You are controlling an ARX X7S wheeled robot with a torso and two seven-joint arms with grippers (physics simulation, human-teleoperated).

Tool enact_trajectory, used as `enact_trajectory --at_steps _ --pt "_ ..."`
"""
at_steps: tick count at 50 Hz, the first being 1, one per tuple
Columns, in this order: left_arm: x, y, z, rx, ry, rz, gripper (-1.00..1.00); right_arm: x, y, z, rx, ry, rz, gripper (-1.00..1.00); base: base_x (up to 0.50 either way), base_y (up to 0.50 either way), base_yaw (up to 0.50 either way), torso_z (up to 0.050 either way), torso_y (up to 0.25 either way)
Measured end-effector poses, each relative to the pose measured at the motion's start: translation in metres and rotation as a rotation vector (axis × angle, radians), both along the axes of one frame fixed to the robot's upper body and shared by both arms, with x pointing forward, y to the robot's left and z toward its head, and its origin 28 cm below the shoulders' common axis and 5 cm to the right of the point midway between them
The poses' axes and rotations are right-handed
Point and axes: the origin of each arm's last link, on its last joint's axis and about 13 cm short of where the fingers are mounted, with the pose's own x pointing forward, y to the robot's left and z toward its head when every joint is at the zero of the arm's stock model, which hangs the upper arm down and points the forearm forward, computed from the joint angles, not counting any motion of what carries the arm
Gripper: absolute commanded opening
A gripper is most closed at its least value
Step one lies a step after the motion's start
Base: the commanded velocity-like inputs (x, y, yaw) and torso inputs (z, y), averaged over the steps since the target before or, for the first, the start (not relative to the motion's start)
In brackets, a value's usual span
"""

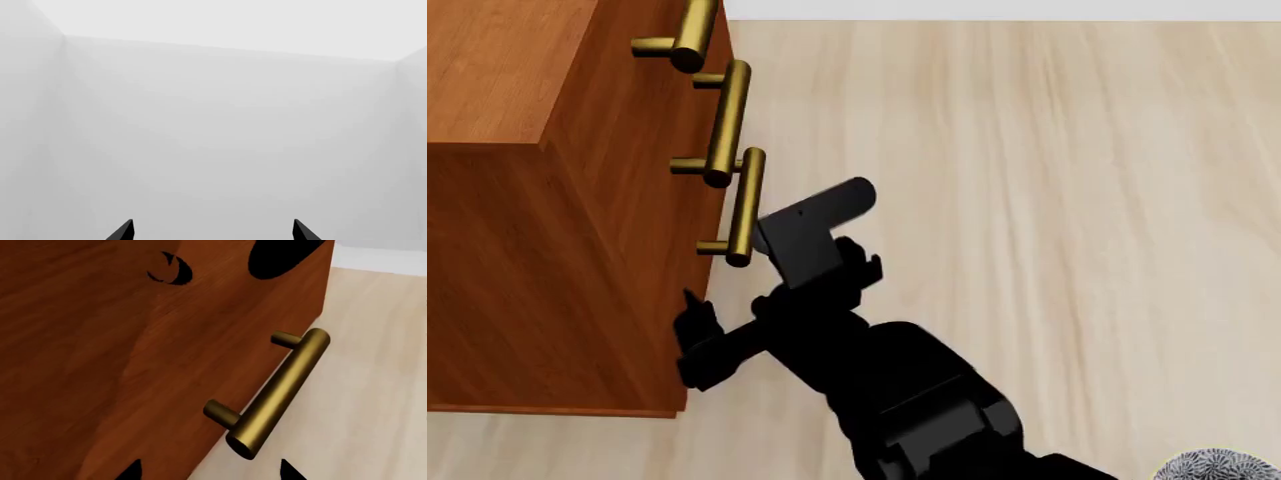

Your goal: Close the bottom drawer of the cabinet and open the top drawer.

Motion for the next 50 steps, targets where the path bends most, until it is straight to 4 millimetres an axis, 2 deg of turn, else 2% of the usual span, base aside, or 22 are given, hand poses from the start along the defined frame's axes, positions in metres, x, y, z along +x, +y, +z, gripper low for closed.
enact_trajectory --at_steps 9,32,41,50 --pt "0.001 -0.003 0.0 -0.001 0.0 -0.013 1.0 -0.017 -0.005 0.006 0.005 -0.023 -0.007 1.0 0.0 0.0 0.0 0.0 0.0" --pt "-0.001 -0.007 0.001 -0.003 -0.004 -0.029 1.0 -0.052 -0.034 0.027 0.07 -0.06 -0.134 1.0 0.0 0.0 0.0 0.0 0.0" --pt "-0.001 -0.007 0.001 -0.005 -0.006 -0.032 1.0 -0.06 -0.042 0.044 0.191 -0.07 -0.199 1.0 0.0 0.0 0.0 0.0 0.0" --pt "-0.002 -0.008 0.002 -0.007 -0.01 -0.034 1.0 -0.066 -0.049 0.072 0.398 -0.078 -0.26 1.0 0.0 0.0 0.0 0.0 0.0"
